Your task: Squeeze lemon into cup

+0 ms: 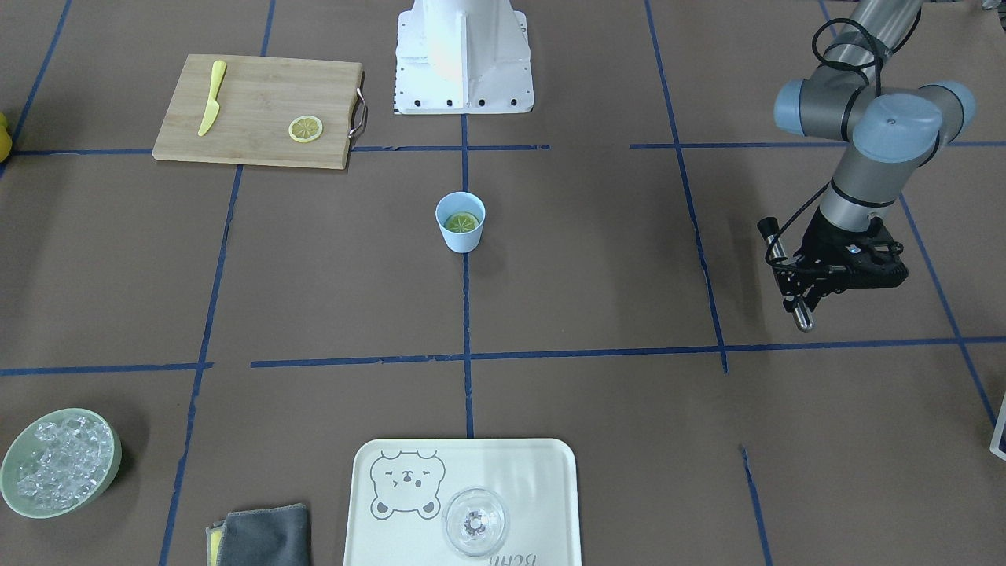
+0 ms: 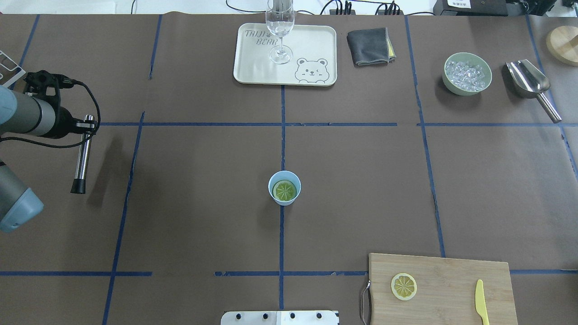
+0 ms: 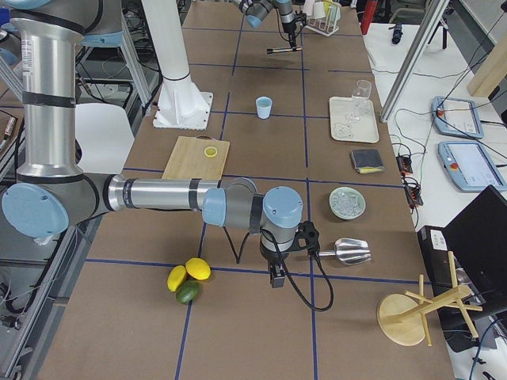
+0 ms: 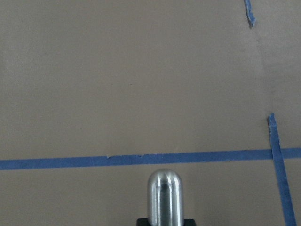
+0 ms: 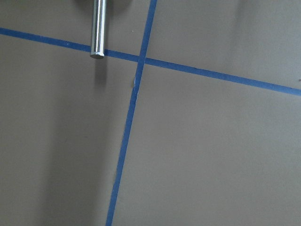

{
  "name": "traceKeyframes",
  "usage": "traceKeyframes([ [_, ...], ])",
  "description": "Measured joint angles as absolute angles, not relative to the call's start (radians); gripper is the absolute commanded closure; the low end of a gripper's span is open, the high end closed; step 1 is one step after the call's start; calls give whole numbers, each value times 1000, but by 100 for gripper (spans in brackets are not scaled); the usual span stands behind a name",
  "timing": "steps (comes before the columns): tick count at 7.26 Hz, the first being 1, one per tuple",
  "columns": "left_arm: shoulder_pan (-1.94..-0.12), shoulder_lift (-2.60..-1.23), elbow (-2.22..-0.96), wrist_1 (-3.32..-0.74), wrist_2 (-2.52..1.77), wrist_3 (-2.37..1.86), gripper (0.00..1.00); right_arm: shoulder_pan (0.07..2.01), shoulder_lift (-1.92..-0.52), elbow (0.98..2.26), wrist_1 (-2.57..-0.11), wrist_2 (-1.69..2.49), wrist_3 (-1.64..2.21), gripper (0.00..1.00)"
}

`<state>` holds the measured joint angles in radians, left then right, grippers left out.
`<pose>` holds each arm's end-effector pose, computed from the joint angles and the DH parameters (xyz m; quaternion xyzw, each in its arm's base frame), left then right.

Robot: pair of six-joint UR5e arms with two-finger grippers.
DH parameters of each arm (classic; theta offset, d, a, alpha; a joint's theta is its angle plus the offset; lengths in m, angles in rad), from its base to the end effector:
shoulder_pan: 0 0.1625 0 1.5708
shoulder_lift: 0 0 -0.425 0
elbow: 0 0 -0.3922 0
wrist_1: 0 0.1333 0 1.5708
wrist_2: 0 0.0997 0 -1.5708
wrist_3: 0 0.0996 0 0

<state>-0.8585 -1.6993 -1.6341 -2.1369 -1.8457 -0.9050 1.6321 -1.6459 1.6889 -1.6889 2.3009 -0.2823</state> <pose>0.2972 -0.5067 0.5103 0.1610 0.3530 -0.0381 0.9209 0.0945 -0.4488 0.6509 0.0264 -0.3575 -0.0896 0.9292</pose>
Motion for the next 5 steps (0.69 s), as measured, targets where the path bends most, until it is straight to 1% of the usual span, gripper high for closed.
traceKeyframes([
  [2, -803, -1703, -1627, -2132, -1841, -900, 100, 1632, -1646, 1688, -1689, 2301, -282, 0],
  [3, -787, -1702, -1625, -2132, -1841, -899, 1, 1632, -1646, 1688, -1689, 2301, -282, 0],
  [5, -778, -1699, -1624, -2133, -1840, -894, 0, 1632, -1645, 1687, -1689, 2301, -282, 0],
])
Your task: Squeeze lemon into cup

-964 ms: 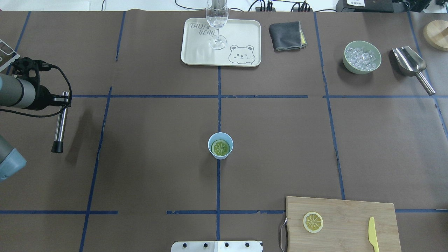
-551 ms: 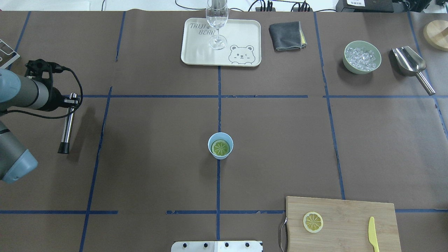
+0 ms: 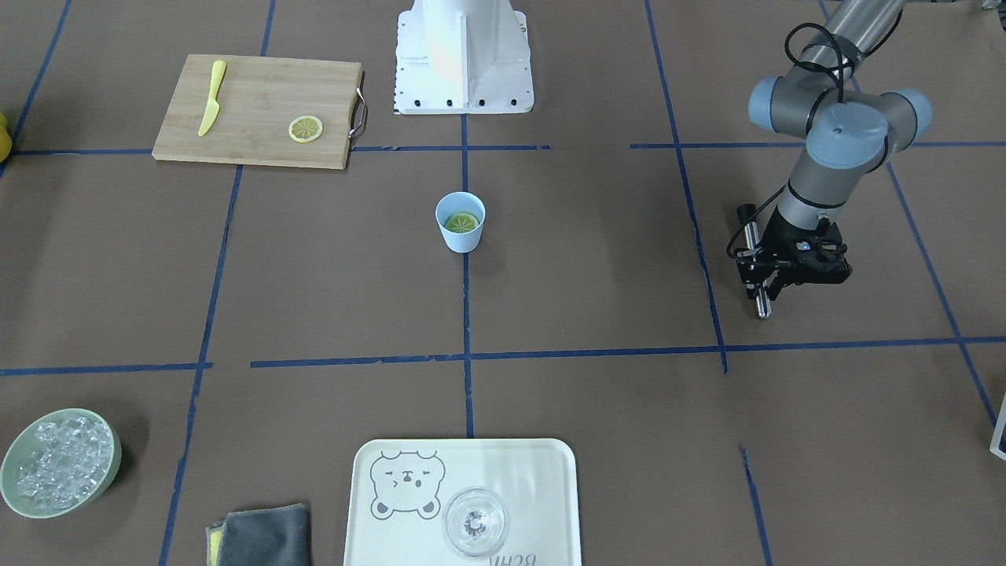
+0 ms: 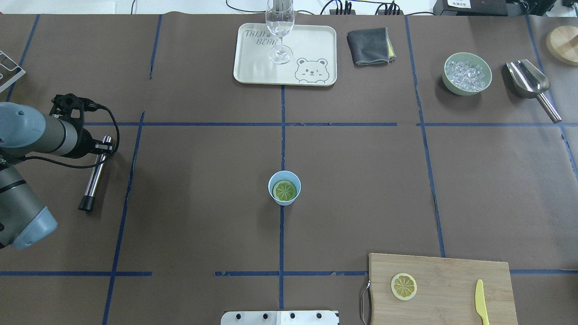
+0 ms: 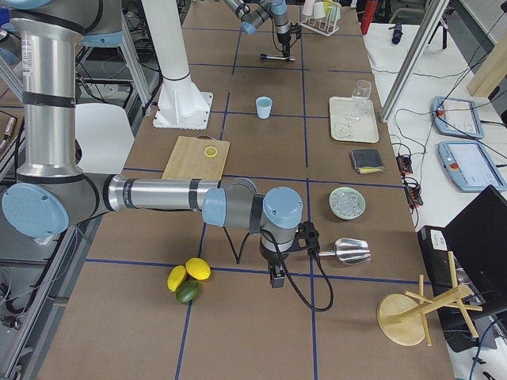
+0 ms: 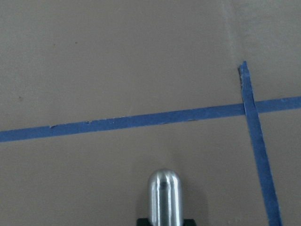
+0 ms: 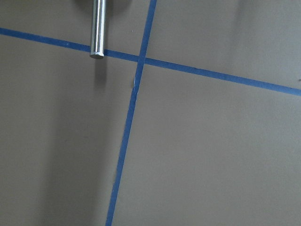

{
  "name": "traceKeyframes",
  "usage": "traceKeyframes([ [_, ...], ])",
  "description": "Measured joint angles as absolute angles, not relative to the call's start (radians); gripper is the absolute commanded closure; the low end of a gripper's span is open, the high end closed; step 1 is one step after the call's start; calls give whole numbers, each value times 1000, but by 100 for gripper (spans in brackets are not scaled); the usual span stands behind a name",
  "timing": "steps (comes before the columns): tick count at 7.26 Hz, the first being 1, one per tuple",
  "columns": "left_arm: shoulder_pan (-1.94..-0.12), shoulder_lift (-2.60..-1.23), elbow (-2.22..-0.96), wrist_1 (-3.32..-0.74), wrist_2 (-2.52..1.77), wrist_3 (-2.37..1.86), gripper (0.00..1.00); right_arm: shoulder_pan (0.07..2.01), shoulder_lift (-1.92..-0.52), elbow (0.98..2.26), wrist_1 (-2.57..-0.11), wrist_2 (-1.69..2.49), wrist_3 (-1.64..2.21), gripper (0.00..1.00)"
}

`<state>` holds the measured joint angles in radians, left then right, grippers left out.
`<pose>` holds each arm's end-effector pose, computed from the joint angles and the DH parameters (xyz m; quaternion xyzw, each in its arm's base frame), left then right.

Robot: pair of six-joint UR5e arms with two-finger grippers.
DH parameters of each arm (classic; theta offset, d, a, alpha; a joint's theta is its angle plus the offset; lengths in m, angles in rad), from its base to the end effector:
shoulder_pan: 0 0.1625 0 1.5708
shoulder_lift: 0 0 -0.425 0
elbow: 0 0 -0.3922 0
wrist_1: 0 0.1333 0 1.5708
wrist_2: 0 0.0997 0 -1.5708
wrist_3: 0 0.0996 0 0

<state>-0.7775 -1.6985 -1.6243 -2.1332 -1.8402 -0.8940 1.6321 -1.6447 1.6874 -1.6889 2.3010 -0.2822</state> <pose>0.3372 -0.4818 0.5165 0.1458 0.3521 0.0023 0.9245 0.0946 -0.4493 0.6511 0.0263 -0.3576 -0.0895 0.9292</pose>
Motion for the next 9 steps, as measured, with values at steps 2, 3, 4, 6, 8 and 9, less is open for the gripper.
traceKeyframes([
  [2, -778, -1696, -1636, -2132, -1841, -869, 0, 1632, -1644, 1687, -1689, 2301, -282, 0],
  [3, -790, -1694, -1657, -2131, -1843, -818, 0, 1632, -1644, 1689, -1688, 2301, -282, 0],
  [4, -825, -1691, -1679, -2130, -1847, -746, 0, 1632, -1645, 1692, -1689, 2301, -283, 0],
  [6, -1012, -1689, -1695, -2126, -1947, -541, 0, 1632, -1646, 1694, -1689, 2303, -285, 0],
  [8, -1245, -1683, -1696, -2064, -2128, -387, 0, 1632, -1646, 1692, -1689, 2304, -285, 0],
  [9, -1351, -1682, -1695, -1971, -2182, -263, 0, 1632, -1645, 1691, -1689, 2304, -285, 0],
])
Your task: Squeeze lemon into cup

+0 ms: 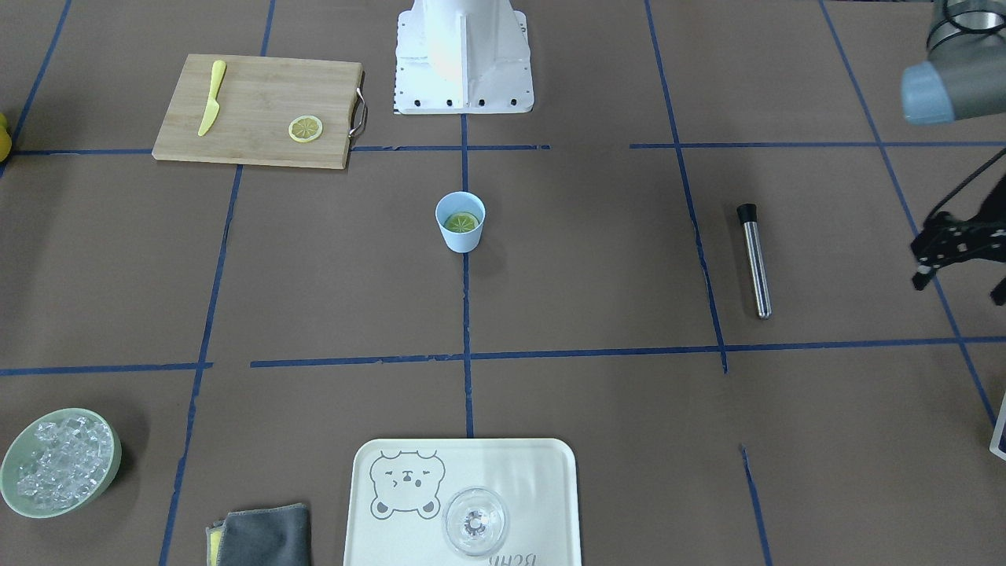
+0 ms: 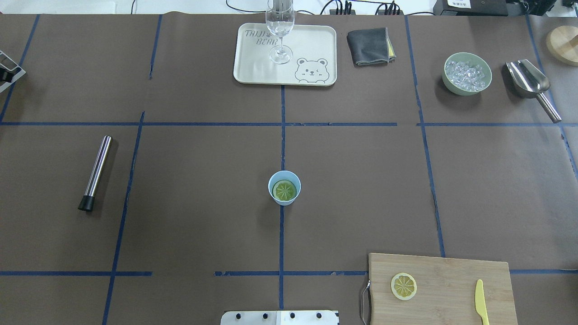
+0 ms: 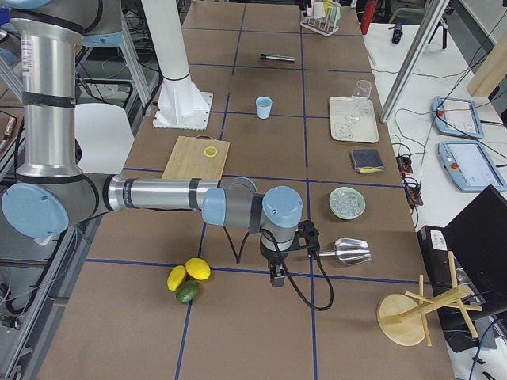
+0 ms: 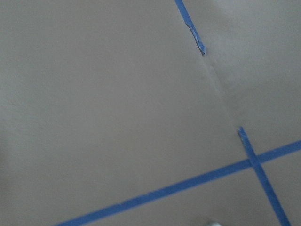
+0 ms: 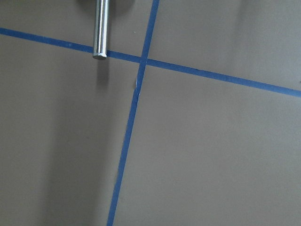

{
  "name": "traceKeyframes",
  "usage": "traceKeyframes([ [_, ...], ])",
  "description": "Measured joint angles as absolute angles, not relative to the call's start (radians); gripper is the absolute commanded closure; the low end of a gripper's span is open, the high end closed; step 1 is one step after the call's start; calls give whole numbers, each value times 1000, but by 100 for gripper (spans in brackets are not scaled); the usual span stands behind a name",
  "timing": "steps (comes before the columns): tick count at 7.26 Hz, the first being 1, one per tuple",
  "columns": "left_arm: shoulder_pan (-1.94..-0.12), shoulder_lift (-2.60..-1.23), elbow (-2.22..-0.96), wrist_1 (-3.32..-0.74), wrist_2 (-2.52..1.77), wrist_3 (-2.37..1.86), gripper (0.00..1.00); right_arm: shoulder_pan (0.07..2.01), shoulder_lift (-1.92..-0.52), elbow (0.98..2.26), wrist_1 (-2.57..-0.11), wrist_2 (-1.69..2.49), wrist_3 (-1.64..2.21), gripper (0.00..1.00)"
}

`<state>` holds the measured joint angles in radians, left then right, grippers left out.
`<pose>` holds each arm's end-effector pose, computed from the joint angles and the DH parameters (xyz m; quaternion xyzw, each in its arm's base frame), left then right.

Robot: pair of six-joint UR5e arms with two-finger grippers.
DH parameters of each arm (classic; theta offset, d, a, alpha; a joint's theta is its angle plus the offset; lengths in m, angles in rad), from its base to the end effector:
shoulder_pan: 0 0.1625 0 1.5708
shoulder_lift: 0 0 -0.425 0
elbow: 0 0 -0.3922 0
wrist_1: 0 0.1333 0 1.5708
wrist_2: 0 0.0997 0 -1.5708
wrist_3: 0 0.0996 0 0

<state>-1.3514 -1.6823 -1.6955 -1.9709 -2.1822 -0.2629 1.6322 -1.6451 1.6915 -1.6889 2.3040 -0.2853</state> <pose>0.0470 -0.5605 0.4994 0.2214 0.3488 0.0744 0.9076 0.0944 -0.4494 0.6491 0.0288 -0.3586 -0.0915 0.9285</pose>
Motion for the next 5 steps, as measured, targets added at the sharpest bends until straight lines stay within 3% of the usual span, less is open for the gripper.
traceKeyframes([
  [5, -1548, -1650, -1652, -1503, -2279, 102, 0, 1632, -1646, 1691, -1689, 2304, -288, 0],
])
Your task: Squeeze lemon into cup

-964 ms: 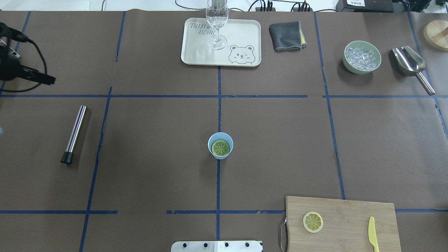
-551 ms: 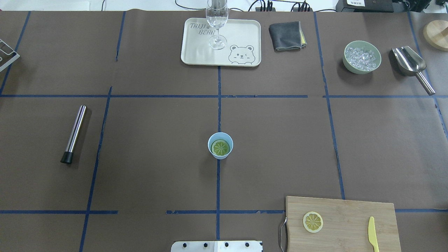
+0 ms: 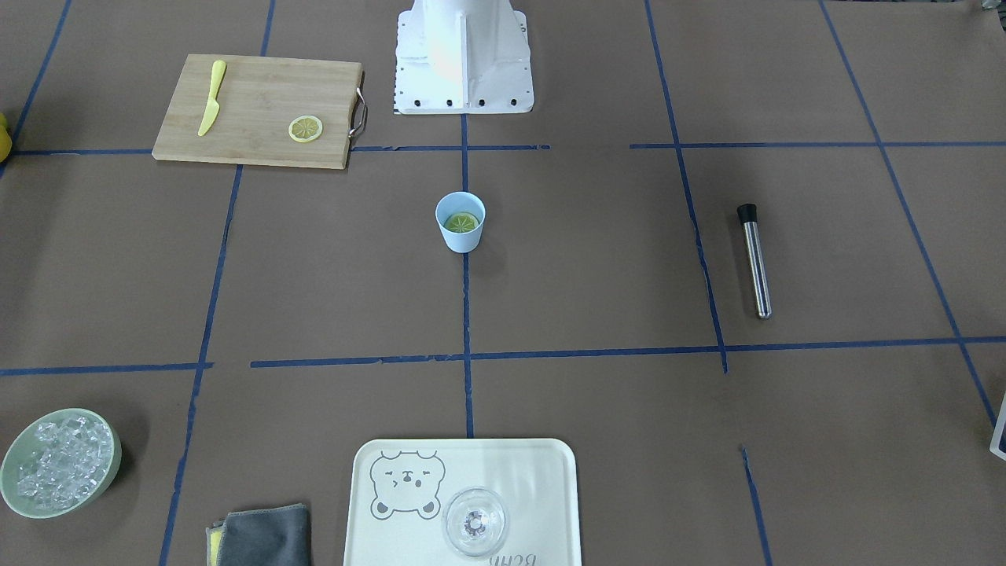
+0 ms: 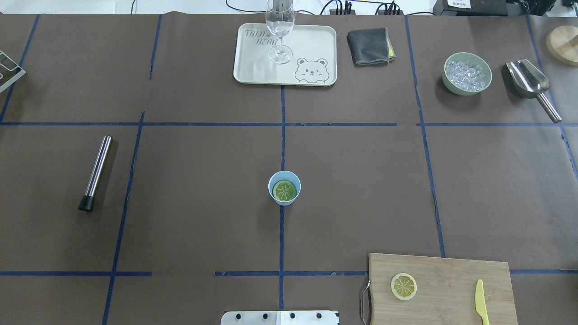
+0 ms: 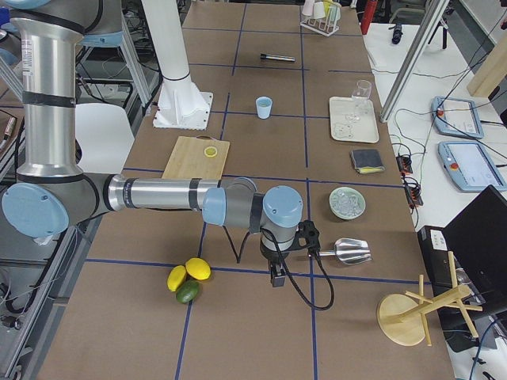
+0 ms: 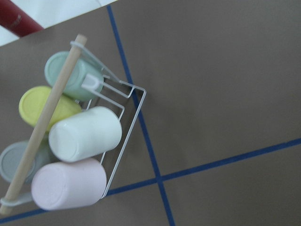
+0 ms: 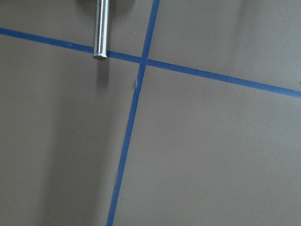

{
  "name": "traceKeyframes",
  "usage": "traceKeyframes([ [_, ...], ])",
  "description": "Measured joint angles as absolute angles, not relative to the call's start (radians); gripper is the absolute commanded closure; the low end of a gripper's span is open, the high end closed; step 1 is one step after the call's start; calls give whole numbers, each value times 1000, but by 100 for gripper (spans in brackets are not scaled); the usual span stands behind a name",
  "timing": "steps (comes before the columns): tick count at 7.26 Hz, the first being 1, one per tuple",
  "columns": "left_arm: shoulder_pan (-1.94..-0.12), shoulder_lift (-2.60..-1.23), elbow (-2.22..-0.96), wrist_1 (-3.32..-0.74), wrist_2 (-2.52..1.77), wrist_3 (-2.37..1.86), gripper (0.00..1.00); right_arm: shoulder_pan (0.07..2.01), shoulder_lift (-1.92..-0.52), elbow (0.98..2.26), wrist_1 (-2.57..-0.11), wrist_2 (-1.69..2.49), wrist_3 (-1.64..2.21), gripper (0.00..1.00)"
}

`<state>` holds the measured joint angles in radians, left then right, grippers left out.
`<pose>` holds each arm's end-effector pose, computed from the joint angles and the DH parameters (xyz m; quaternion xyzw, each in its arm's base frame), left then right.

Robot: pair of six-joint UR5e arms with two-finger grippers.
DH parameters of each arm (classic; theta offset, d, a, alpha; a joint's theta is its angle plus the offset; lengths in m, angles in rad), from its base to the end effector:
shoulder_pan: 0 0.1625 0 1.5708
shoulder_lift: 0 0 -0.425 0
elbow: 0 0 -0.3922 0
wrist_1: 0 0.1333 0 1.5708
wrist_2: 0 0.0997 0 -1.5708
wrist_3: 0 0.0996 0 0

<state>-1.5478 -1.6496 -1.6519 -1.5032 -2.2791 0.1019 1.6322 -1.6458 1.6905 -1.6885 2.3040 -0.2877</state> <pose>-0.0564 -0.5283 0.5899 0.0569 0.3444 0.0744 0.9341 0.0944 -0.4491 0.6499 0.0287 -0.3587 -0.0923 0.9284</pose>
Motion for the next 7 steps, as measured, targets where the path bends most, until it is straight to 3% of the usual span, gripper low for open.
traceKeyframes([
  [7, -1568, -1588, -1681, -1488, -2348, 110, 0, 1632, -1648, 1697, -1688, 2302, -287, 0],
])
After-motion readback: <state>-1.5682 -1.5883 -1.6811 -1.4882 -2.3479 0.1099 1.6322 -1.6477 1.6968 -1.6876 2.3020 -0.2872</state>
